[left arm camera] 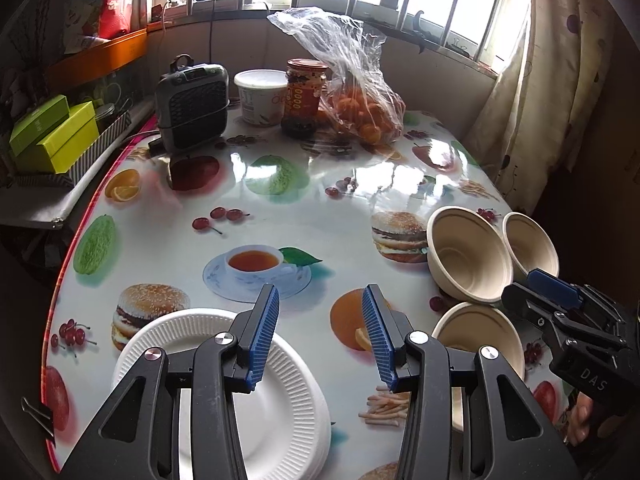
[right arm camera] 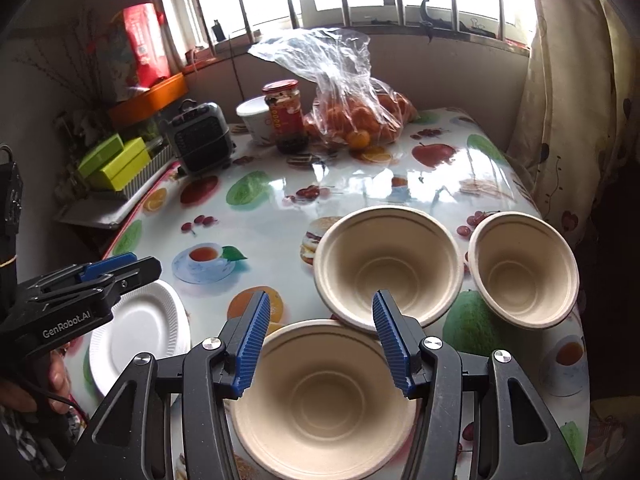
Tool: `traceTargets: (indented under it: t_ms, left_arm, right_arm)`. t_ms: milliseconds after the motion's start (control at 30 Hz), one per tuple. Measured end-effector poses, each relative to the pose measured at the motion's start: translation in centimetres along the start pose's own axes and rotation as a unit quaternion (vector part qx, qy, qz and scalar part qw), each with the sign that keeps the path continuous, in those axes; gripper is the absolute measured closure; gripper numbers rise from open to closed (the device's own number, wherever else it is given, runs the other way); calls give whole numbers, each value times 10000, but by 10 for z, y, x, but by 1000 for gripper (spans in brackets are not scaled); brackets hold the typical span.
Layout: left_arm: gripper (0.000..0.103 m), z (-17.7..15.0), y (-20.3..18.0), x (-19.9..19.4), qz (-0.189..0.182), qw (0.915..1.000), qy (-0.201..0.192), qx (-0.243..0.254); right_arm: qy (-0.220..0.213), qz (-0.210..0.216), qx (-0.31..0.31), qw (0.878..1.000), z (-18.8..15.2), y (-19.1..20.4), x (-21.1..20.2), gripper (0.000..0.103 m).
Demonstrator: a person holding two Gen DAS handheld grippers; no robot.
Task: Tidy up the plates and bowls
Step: 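Move both tools away from the plates toward the beige bowls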
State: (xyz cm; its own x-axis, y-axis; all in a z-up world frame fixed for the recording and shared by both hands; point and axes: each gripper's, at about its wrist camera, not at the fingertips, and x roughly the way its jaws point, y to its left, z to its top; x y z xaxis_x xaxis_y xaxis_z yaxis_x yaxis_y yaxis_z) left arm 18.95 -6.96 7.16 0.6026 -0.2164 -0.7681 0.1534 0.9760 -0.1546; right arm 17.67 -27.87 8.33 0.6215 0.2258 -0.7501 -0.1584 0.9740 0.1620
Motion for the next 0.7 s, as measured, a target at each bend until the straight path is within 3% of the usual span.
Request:
traceTargets:
  t_ms: [333, 700]
  left_arm:
    - [58, 17, -36, 28, -315, 9993, 169, 127]
    - [58, 30, -60, 51, -381, 9986, 268, 258]
  right_arm:
    - [-47, -229, 285, 9993, 0, -43, -2, 50]
    - [-62, -397, 515, 9979, -2, -78, 0, 50]
